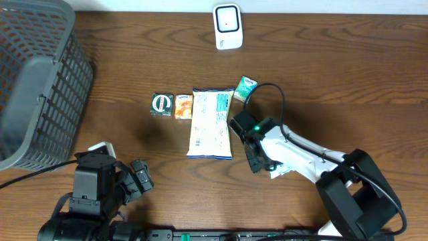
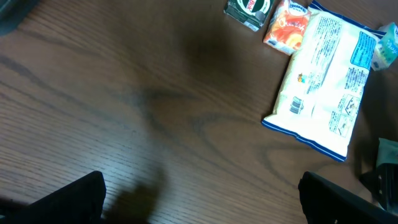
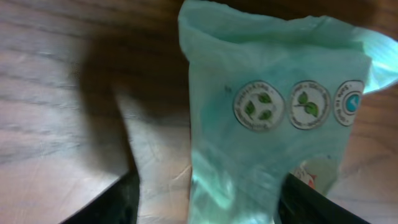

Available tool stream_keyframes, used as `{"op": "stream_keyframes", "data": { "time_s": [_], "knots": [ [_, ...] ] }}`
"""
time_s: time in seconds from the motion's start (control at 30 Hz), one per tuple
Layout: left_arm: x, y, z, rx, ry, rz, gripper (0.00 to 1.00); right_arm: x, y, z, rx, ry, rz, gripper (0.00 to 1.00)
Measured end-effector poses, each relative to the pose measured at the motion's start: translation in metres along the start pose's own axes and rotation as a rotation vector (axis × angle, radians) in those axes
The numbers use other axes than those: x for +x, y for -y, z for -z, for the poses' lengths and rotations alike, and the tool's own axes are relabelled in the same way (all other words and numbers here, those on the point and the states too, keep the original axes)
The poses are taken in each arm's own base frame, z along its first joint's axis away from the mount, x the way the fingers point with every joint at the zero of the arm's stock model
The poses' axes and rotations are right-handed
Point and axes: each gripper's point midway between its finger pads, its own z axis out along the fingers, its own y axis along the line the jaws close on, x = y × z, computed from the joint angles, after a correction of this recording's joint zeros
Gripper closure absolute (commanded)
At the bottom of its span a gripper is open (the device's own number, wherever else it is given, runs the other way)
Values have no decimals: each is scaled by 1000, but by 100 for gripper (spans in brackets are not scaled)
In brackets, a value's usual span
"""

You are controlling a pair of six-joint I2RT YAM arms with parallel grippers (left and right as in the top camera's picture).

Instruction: Scan the item barcode

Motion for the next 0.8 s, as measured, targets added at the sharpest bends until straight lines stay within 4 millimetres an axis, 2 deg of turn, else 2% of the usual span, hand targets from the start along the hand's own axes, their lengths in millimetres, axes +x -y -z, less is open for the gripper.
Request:
{"op": "stream_keyframes", "data": {
  "time_s": [0.07,0.13,0.3,0.47,0.57,0.67,0.8],
  "knots": [
    [0,0,0,0,0,0,2,-2,0,0,-4,32,-10,42],
    [0,0,0,0,0,0,2,-4,2,-1,-2,56,-19,67],
    [0,0,0,0,0,0,2,-4,16,-4,73,75,-27,99],
    [0,0,0,0,0,0,2,-4,17,-1,55,46,-40,99],
    [0,0,0,0,0,0,2,-7,12,3,-25,0,-60,99],
    [0,0,0,0,0,0,2,-18,-6,13,-188,-32,-55,99],
    [0,0,0,-1,-1,0,2,-40,-38,46,-516,-32,-11,99]
  ]
}}
